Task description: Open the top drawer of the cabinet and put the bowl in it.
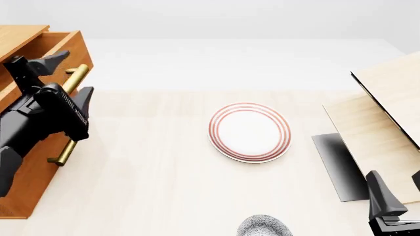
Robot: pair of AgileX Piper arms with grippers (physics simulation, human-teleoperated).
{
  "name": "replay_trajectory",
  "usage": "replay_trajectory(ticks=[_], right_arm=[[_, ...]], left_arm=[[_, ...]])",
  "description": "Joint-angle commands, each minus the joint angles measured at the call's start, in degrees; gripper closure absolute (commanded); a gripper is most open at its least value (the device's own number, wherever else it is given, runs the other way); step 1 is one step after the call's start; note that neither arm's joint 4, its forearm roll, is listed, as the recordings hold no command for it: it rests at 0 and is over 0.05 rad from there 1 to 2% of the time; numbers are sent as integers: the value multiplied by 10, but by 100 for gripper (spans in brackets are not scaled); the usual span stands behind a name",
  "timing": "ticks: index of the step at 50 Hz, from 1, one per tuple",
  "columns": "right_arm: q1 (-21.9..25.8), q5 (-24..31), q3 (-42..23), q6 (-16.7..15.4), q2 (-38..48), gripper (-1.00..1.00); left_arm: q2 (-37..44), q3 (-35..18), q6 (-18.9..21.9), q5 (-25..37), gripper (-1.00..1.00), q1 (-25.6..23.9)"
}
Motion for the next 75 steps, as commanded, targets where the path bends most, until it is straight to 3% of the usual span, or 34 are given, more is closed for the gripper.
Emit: replay_trajectory(ticks=[1, 5, 6, 8, 21, 26, 27, 31, 32, 33, 38, 39, 42, 44, 57, 75], right_arm=[[0, 0, 0, 1, -1, -100], [0, 0, 0, 0, -1, -100], [0, 0, 0, 0, -1, -100], [0, 1, 0, 0, -1, -100], [0, 1, 0, 0, -2, -100], [0, 1, 0, 0, -2, -100], [0, 1, 0, 0, -2, -100], [0, 1, 0, 0, -2, -100], [0, 1, 0, 0, -2, -100], [0, 1, 0, 0, -2, -100], [0, 0, 0, 0, -1, -100], [0, 0, 0, 0, -1, -100], [0, 1, 0, 0, -1, -100], [0, 0, 0, 0, -1, -100], [0, 1, 0, 0, -1, -100], [0, 1, 0, 0, -2, -100]], left_arm=[[-32, -100, -131, 160, -100, -12], [-31, -123, -162, 205, -100, 21], [-29, -133, -175, 204, -100, -1], [-27, -155, -215, 241, -100, 7], [-22, -204, -383, 309, -100, 27], [-29, -226, -433, 341, -100, 59], [-27, -235, -445, 343, -100, 41], [-28, -242, -450, 355, -100, 46], [-23, -270, -494, 386, -100, 61], [-16, -282, -510, 398, -100, 55], [-13, -304, -523, 422, -100, 47], [-11, -315, -542, 440, -100, 64], [8, -346, -576, 469, -100, 53], [7, -353, -572, 478, -100, 54], [59, -429, -665, 586, -100, 79], [116, -507, -711, 694, -100, 104]])
